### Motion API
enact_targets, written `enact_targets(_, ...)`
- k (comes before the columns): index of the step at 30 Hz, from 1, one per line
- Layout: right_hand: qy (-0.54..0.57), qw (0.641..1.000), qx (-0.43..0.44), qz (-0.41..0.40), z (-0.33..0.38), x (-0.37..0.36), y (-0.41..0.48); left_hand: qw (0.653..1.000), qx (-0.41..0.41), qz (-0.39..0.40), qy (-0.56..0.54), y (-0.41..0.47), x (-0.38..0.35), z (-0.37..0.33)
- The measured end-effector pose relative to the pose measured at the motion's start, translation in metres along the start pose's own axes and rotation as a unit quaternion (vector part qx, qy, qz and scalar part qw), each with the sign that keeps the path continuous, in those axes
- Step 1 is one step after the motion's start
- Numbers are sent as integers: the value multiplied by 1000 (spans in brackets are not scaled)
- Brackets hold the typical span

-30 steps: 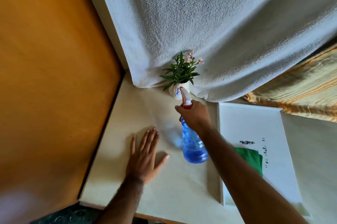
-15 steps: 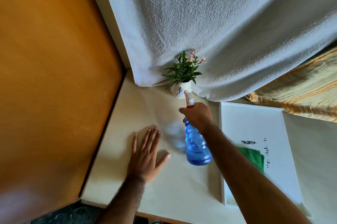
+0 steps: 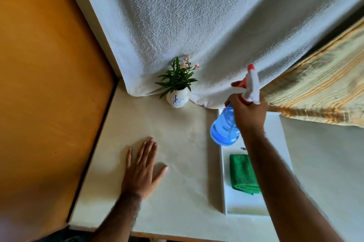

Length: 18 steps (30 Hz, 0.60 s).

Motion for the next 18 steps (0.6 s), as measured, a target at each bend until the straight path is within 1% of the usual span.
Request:
enact_targets(3,-26,998,26,-46,-15,23,23,1000,0,1,4,0,-1,1)
enact_targets(5,-67,994,57,-60,-27,30,34,1000,-1,-1,4,0,-1,0)
enact_targets(7,-83,992,70,-70,-41,34,42,1000,-2,-4,2,0,-1,-1)
enact_targets(12,-65,994,45,-73,-71,32,46,1000,-5,-11,6,1,-1,0)
enact_targets(18,-65,995,56,-53,-82,24,41,1000,-9,-15,11,1,0,-1)
Point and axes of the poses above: each hand's wrist, its own y-axis towards the middle knuckle, its own x-axis out of the back of the hand, z = x × y, the point moved 7 cm from there along y, towards the middle knuckle, and after that the axes turned 10 degrees about -y, right-handed, at the moved point
